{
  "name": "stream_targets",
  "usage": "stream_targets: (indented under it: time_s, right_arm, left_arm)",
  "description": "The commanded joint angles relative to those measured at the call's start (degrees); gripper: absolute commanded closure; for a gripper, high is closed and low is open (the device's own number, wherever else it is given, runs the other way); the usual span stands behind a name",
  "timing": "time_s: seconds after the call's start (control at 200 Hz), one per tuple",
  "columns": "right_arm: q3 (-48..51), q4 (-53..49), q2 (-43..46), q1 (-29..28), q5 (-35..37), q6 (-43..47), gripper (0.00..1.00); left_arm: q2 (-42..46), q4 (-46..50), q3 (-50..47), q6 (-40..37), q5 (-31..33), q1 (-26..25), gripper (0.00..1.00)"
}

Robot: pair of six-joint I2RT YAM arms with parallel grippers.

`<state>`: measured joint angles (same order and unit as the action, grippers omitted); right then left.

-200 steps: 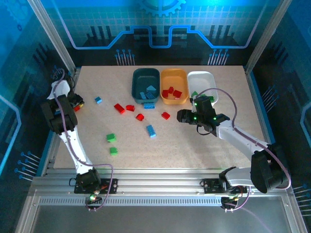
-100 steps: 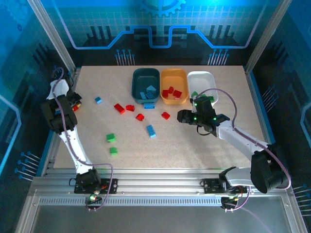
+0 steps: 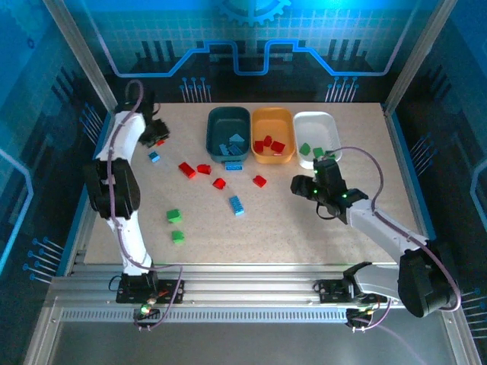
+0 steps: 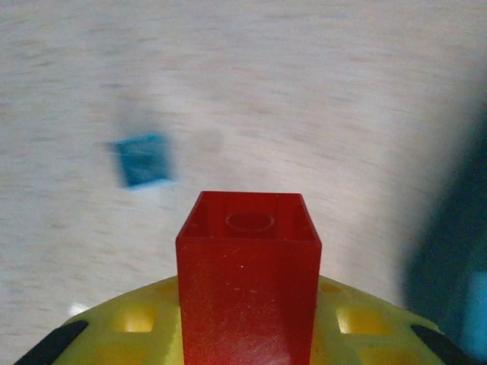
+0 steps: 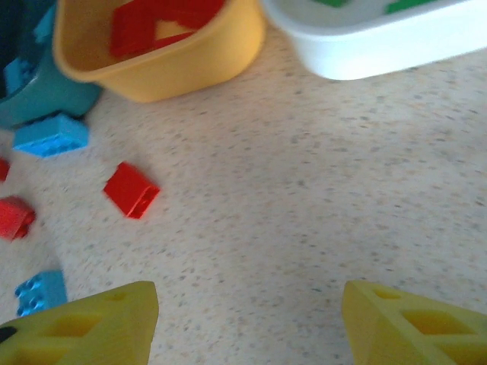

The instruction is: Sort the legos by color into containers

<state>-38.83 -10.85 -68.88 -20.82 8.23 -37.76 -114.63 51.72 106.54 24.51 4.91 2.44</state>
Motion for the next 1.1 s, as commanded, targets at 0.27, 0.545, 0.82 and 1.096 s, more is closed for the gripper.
stream_targets:
  time_s: [0.27,0.545,0.82,1.096]
  right_arm:
    - [3.8,4.3,0.9,1.2,3.9,-5.0,0.34]
    - [4.8,4.7,2.8,1.0,4.7,-5.3,0.35]
    - [4.8,5.1,3.1,1.0,3.9,-5.0,0.35]
    - [4.6,4.4,4.6,0.8,4.2,-4.3,0.32]
  left_arm:
    - [-12.8,-3.0,25.6,1.4,-16.4,-24.4,0.74]
    - [-25.5,-7.6,37.5,7.5,-24.2,-27.3,0.69]
    - [-26.9,-12.1,34.4,8.4,-23.6,-29.0,0.64]
    - [-28.5,-9.6,39.2,11.2,-19.6,-28.2,0.11]
